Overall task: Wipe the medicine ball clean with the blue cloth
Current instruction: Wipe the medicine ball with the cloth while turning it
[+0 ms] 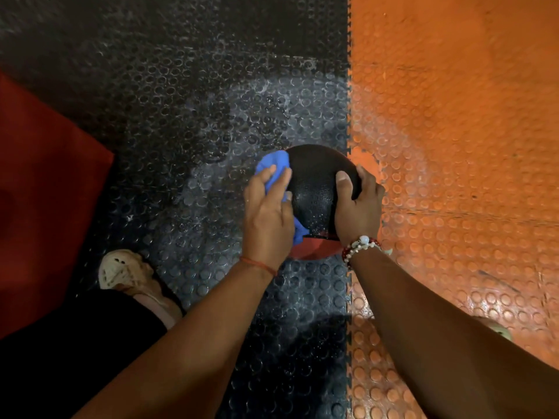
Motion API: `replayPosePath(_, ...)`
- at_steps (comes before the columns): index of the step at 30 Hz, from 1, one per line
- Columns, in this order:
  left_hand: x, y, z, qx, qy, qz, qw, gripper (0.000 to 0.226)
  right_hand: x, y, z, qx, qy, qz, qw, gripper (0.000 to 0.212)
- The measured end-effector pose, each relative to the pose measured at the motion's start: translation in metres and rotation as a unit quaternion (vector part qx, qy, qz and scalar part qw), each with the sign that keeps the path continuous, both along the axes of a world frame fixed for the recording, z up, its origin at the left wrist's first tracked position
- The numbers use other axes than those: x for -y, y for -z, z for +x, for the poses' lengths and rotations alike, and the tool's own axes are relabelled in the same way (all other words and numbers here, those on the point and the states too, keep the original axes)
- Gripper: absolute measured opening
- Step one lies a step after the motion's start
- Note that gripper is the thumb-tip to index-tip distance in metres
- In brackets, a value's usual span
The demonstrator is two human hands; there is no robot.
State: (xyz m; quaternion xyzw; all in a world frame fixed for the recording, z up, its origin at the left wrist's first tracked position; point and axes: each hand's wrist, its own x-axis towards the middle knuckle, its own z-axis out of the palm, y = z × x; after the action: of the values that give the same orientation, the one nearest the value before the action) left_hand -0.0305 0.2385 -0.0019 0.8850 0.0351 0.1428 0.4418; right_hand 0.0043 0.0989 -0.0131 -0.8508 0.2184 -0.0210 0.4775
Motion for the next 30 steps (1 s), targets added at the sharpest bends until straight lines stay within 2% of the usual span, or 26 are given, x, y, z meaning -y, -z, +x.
replayPosePath(3,0.0,0.001,0.007,0.05,0.088,0.072,0.992,0.04,-0.002,0.001,-0.002,0.003,0.012,0.004,1.0,0.059)
replayPosePath(6,-0.008,-0.002,0.029,0.009,0.098,0.065,0.993,0.04,-0.004,0.001,-0.006,0.011,0.022,0.017,1.0,0.058)
replayPosePath(9,-0.019,-0.001,0.045,-0.068,0.007,-0.018,0.997,0.039,-0.005,0.001,-0.008,0.018,0.017,0.017,1.0,0.057)
replayPosePath(12,-0.027,0.004,0.045,-0.172,-0.129,-0.107,0.971,0.038,-0.009,-0.001,-0.008,0.019,0.017,0.012,1.0,0.057)
replayPosePath(14,-0.021,0.003,0.031,-0.155,-0.161,-0.097,0.97,0.038,-0.012,-0.002,-0.005,0.009,0.019,0.01,1.0,0.058)
replayPosePath(16,-0.007,0.0,0.01,-0.078,-0.123,-0.065,0.987,0.039,-0.012,-0.003,0.0,0.003,0.023,0.01,1.0,0.055)
replayPosePath(18,0.004,0.0,-0.006,-0.016,-0.034,-0.018,0.999,0.044,-0.011,-0.004,0.004,-0.001,0.033,0.009,0.999,0.052)
replayPosePath(20,0.001,0.004,-0.001,0.037,0.047,0.06,0.996,0.044,-0.011,-0.003,0.005,-0.006,0.034,0.005,0.999,0.053)
replayPosePath(22,-0.007,0.004,0.016,0.055,0.096,0.103,0.989,0.042,-0.011,-0.002,0.002,-0.006,0.037,0.008,0.999,0.057)
replayPosePath(24,-0.014,0.001,0.032,0.026,0.112,0.093,0.989,0.044,-0.01,0.0,-0.001,-0.002,0.044,0.015,0.999,0.062)
replayPosePath(27,-0.02,-0.003,0.045,-0.071,-0.008,-0.03,0.997,0.041,-0.011,0.0,-0.005,-0.002,0.042,0.023,0.999,0.06)
replayPosePath(30,-0.02,0.001,0.044,-0.138,-0.121,-0.099,0.978,0.039,-0.013,-0.003,-0.003,-0.002,0.034,0.018,0.999,0.06)
